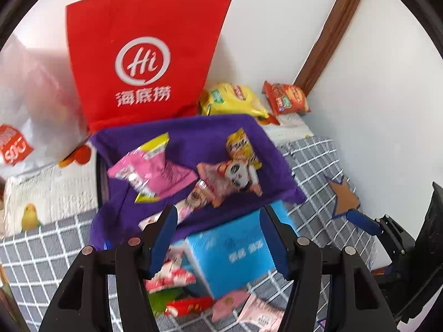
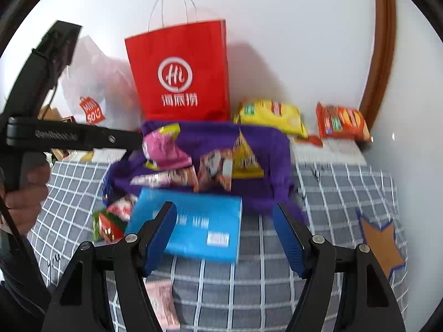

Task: Organize snacks
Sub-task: 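Withdraw both tools from the towel back toward the snack pile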

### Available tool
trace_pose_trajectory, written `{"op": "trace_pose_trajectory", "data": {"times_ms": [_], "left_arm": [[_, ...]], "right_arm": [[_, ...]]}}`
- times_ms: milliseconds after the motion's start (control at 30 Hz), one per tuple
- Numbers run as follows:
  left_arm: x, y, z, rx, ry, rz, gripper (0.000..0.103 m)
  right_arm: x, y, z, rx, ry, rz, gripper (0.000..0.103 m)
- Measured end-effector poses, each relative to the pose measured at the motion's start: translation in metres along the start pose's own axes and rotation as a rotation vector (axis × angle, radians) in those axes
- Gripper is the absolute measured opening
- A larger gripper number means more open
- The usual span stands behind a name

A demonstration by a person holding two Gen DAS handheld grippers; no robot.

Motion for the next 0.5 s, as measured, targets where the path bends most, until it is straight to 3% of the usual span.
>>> {"op": "trace_pose_trajectory", "data": {"times_ms": [233,500], "left_arm": [[0.005,0.04,-0.018,0.063,-0.029,-0.024,0.06],[0.028,0.087,-0.055,0.161,-0.075,0.009,0.06]], "right_arm": [[-0.01,0.056,-0.03,0.061,-0.058,-0.067,0.071],[-0.03,0.108,-0.07,0.11,-0.161,-0.144,0.071]]}}
Point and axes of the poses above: each gripper's, at about its wrist camera, not at the fingertips, and x roughly against the way its jaws point, z to its right, y to its underside, the point moved 4 cm from there along -x, roughly the way its jaws point, and after that the axes turned 2 degrees about y, right-handed, at the moved point
